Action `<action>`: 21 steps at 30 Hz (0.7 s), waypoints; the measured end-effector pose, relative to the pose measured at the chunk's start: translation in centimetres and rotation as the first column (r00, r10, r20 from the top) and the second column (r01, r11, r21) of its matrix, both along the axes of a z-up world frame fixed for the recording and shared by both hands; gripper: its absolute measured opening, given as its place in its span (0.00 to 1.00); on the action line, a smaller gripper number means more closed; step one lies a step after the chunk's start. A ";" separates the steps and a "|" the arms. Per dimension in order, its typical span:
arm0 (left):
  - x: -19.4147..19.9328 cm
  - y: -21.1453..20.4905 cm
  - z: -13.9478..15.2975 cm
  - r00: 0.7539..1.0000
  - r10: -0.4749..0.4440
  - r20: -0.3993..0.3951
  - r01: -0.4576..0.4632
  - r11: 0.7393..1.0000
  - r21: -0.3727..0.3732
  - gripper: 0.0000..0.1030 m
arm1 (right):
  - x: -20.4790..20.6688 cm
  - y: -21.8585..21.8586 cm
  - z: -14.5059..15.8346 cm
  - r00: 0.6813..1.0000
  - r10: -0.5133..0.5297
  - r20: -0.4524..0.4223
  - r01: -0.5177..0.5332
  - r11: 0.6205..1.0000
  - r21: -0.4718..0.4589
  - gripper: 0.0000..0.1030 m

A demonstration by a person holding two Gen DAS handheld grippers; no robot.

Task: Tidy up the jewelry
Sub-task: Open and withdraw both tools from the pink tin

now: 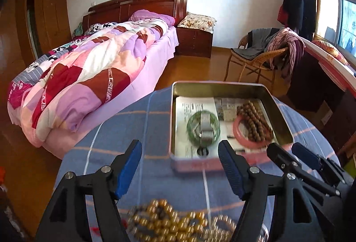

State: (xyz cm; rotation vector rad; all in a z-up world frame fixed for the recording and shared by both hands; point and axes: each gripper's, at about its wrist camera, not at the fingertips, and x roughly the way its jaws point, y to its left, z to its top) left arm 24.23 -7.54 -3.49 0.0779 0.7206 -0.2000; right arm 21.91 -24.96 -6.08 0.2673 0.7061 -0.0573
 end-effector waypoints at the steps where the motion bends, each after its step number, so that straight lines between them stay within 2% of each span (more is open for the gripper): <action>1: -0.5 0.3 -0.1 1.000 0.002 0.000 -0.002 1.000 0.002 0.69 | -0.4 0.1 0.0 1.000 0.001 -0.009 -0.001 1.000 -0.004 0.58; 8: -4.0 2.3 -1.5 0.999 0.008 -0.041 -0.009 1.000 -0.024 0.69 | -3.4 0.9 -0.1 1.000 0.001 -0.021 -0.002 1.000 -0.029 0.58; 21: -8.9 3.5 -1.9 1.000 0.004 -0.029 -0.005 1.000 -0.026 0.69 | -6.7 2.5 0.3 1.000 0.013 -0.024 -0.015 0.998 -0.068 0.58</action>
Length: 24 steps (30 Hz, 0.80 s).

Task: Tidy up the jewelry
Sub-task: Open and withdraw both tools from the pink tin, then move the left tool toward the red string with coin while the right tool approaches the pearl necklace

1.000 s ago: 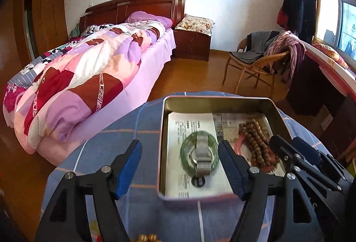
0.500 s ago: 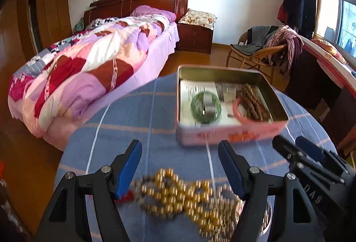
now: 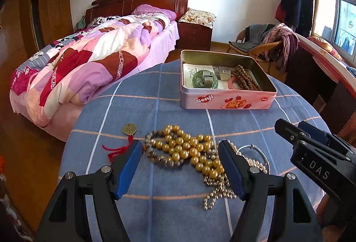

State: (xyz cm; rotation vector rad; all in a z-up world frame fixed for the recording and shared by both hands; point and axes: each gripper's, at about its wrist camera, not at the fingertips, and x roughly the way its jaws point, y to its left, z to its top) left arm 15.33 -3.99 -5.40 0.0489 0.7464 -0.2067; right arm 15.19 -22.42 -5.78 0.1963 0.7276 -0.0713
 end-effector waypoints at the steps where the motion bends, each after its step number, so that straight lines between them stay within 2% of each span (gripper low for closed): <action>1: -0.3 0.2 0.0 1.000 0.002 0.000 -0.002 1.000 -0.002 0.69 | -0.2 0.1 0.0 1.000 0.001 0.000 -0.001 1.000 0.000 0.58; 18: -2.3 2.8 -0.3 1.000 0.019 0.008 -0.019 1.000 -0.013 0.69 | -2.0 1.2 0.2 1.000 0.019 -0.002 -0.019 1.000 -0.015 0.58; 24: -2.9 4.4 -1.1 1.000 0.013 0.003 -0.013 1.000 0.007 0.69 | -3.1 0.4 -1.2 0.998 0.031 -0.046 -0.032 0.999 -0.022 0.58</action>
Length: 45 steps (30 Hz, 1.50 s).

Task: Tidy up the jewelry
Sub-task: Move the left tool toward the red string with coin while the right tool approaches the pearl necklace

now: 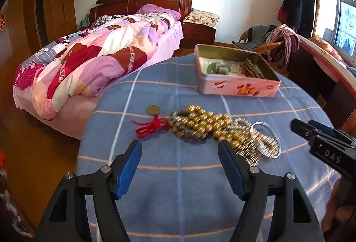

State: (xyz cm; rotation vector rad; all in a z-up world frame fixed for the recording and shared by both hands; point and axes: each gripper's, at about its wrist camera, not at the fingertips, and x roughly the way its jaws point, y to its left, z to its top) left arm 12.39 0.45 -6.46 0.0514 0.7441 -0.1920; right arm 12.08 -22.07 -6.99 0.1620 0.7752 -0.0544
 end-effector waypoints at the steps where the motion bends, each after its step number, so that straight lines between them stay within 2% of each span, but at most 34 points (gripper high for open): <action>1: -0.1 0.3 -0.2 1.000 0.002 -0.001 -0.002 1.000 0.005 0.69 | -0.2 -0.2 -0.3 1.000 0.001 -0.011 -0.001 1.000 -0.002 0.58; 4: -0.2 1.5 -1.2 1.000 0.015 -0.020 -0.015 1.000 0.017 0.69 | -0.6 -0.8 -1.4 0.999 0.006 -0.050 -0.005 1.000 0.024 0.57; 8: 0.1 2.7 -2.3 0.998 0.043 -0.056 -0.042 0.999 0.014 0.69 | -0.1 -0.8 -1.9 0.996 0.036 -0.083 -0.031 0.998 0.062 0.48; 11: 0.1 3.1 -2.1 0.997 0.047 -0.053 -0.047 0.999 0.005 0.69 | 0.9 0.1 -1.8 0.995 0.054 -0.081 -0.050 0.998 0.048 0.47; 15: 0.0 3.1 -1.8 0.998 0.046 -0.036 -0.046 0.999 0.018 0.69 | 3.1 1.3 -2.5 0.989 0.080 -0.126 -0.078 0.997 0.027 0.36; 17: 0.1 3.3 -1.8 0.998 0.049 -0.039 -0.049 0.999 0.015 0.69 | 4.0 1.8 -2.8 0.985 0.091 -0.146 -0.087 0.996 0.035 0.36; 21: 0.3 3.8 -1.8 0.997 0.063 -0.039 -0.062 0.998 0.025 0.69 | 4.5 2.9 -2.8 0.985 0.103 -0.136 -0.108 0.994 -0.028 0.35; 22: 0.4 3.9 -1.8 0.997 0.067 -0.039 -0.066 0.997 0.027 0.69 | 4.5 3.0 -2.7 0.985 0.111 -0.134 -0.117 0.993 -0.032 0.32; 24: 0.8 4.2 -1.8 0.996 0.073 -0.040 -0.072 0.997 0.031 0.69 | 4.2 3.2 -2.7 0.983 0.132 -0.130 -0.139 0.989 -0.047 0.14; 27: 1.7 4.4 -1.7 0.996 0.080 -0.027 -0.078 0.996 0.049 0.69 | 3.8 3.0 -2.5 0.984 0.126 -0.124 -0.132 0.990 -0.048 0.09; 30: 2.8 4.3 -1.6 0.998 0.065 -0.011 -0.064 0.995 0.082 0.69 | 3.1 1.7 -1.8 0.990 0.112 -0.085 -0.109 0.993 0.047 0.08; 35: 5.3 3.4 -1.8 0.999 0.039 0.011 -0.040 0.987 0.154 0.69 | 1.8 -0.1 0.5 0.998 0.065 -0.006 -0.065 0.995 0.082 0.06; 37: 6.4 3.0 -2.1 0.999 0.033 -0.005 -0.032 0.984 0.174 0.69 | 1.5 -0.8 1.4 0.999 0.044 0.017 -0.045 0.995 0.083 0.06; 43: 8.8 2.8 -2.6 0.997 0.052 -0.056 -0.042 0.985 0.169 0.67 | 2.5 -0.3 0.5 0.995 0.096 -0.027 -0.093 0.991 0.100 0.12; 44: 9.0 2.7 -2.7 0.997 0.048 -0.066 -0.037 0.985 0.168 0.55 | 2.6 0.1 0.2 0.994 0.105 -0.041 -0.101 0.990 0.095 0.16; 45: 9.2 2.7 -3.0 0.996 0.039 -0.086 -0.024 0.987 0.160 0.35 | 2.7 0.5 -0.2 0.990 0.124 -0.059 -0.118 0.988 0.104 0.34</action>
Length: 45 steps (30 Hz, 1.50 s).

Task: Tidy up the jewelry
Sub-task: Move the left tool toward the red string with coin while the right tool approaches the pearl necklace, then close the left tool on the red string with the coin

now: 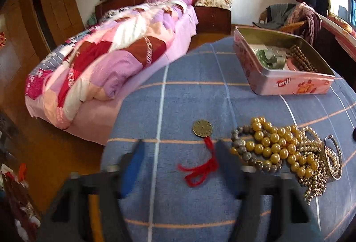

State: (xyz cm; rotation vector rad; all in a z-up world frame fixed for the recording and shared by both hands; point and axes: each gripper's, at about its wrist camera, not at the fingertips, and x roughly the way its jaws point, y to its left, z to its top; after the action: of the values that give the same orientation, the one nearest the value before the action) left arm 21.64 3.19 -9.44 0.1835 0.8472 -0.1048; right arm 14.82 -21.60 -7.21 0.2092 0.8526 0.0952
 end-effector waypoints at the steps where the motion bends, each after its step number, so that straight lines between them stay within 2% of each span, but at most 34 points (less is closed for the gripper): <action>1: 0.2 0.1 -0.3 1.000 -0.009 -0.023 0.009 1.000 -0.018 0.27 | 0.1 0.3 -0.4 1.000 0.016 -0.012 -0.016 1.000 0.014 0.47; 2: 0.3 0.4 -0.4 0.999 -0.018 -0.042 0.016 0.999 -0.051 0.15 | 0.1 0.8 -0.6 1.000 0.027 -0.008 -0.027 0.999 0.027 0.70; 3: 0.4 0.6 -0.4 0.998 -0.024 -0.051 0.020 0.996 -0.081 0.08 | 0.0 1.0 -0.6 1.000 0.031 -0.002 -0.031 0.999 0.028 0.76; 6: 0.4 1.4 -0.3 0.998 -0.024 -0.051 0.017 0.991 -0.132 0.00 | 0.6 2.5 -1.1 0.997 0.072 -0.017 -0.072 0.997 -0.015 0.76; 9: -0.2 1.4 0.3 0.999 -0.033 -0.018 0.030 0.987 -0.158 0.00 | 1.3 3.3 -2.0 0.994 0.101 -0.052 -0.104 0.994 -0.044 0.76; 11: -1.1 1.2 0.6 0.999 -0.051 0.002 0.051 0.986 -0.159 0.00 | 1.7 3.7 -2.9 0.990 0.113 -0.090 -0.119 0.991 -0.061 0.77; 14: -2.3 0.7 0.7 0.998 -0.068 0.018 0.070 0.988 -0.136 0.00 | 1.4 3.7 -2.8 0.989 0.114 -0.090 -0.121 0.989 -0.079 0.77; 17: -2.3 0.6 0.8 0.996 -0.087 0.009 0.087 0.985 -0.148 0.01 | 1.1 3.4 -2.7 0.989 0.110 -0.095 -0.118 0.989 -0.090 0.65; 19: -2.2 0.5 1.0 0.995 -0.102 -0.002 0.101 0.982 -0.162 0.20 | 0.8 2.8 -2.6 0.989 0.106 -0.102 -0.113 0.991 -0.068 0.65; 20: -2.2 0.3 1.1 0.994 -0.109 -0.003 0.107 0.981 -0.162 0.48 | 0.6 2.6 -2.5 0.990 0.098 -0.100 -0.104 0.993 -0.054 0.65; 21: -2.2 0.2 1.3 0.994 -0.113 0.008 0.113 0.981 -0.159 0.69 | 0.4 2.1 -2.5 0.992 0.084 -0.096 -0.088 0.996 -0.029 0.65; 23: -2.3 -0.4 1.4 0.993 -0.108 0.046 0.113 0.987 -0.113 0.71 | 0.0 1.0 -2.2 0.995 0.055 -0.083 -0.053 0.998 0.028 0.65; 26: -1.4 -1.1 0.6 0.995 -0.101 0.016 0.101 0.994 -0.035 0.70 | -0.6 -0.2 -1.3 0.999 0.008 -0.052 -0.005 0.998 0.060 0.65; 28: -1.0 -1.1 -0.1 0.994 -0.108 -0.021 0.107 0.994 -0.024 0.53 | -0.9 -0.9 -0.5 0.999 -0.022 -0.026 0.024 0.997 0.070 0.65; 29: -0.7 -1.1 -0.4 0.993 -0.109 -0.048 0.108 0.994 -0.029 0.32 | -1.0 -1.3 -0.1 0.999 -0.034 -0.015 0.035 0.997 0.074 0.65; 30: -0.5 -1.0 -0.7 0.992 -0.104 -0.072 0.101 0.994 -0.038 0.21 | -1.0 -1.4 0.1 0.999 -0.040 -0.008 0.041 0.996 0.076 0.65; 34: 0.1 -0.2 -0.9 0.990 -0.100 -0.100 0.090 0.991 -0.099 0.12 | -1.3 -2.1 1.2 0.997 -0.064 0.030 0.061 0.994 0.092 0.65; 35: 0.0 -0.2 -1.0 0.990 -0.102 -0.100 0.092 0.990 -0.102 0.04 | -1.4 -2.1 1.3 0.997 -0.071 0.039 0.067 0.993 0.094 0.65; 37: -0.3 -0.2 -0.8 0.990 -0.107 -0.089 0.096 0.989 -0.116 0.04 | -1.3 -2.2 1.4 0.995 -0.082 0.053 0.077 0.993 0.092 0.65; 40: -1.5 0.1 0.1 0.994 -0.107 -0.039 0.098 0.978 -0.185 0.04 | -1.5 -2.3 1.6 0.993 -0.091 0.075 0.085 0.993 0.088 0.65; 45: -4.1 -0.2 2.9 0.987 -0.148 0.069 0.162 0.942 -0.295 0.04 | -1.6 -2.8 1.8 0.988 -0.120 0.095 0.112 0.990 0.081 0.65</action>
State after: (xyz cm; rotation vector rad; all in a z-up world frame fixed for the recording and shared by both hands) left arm 17.57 3.03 -6.52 -0.0339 0.7594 -0.3737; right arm 13.24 -24.43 -5.38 0.3217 0.7368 0.0284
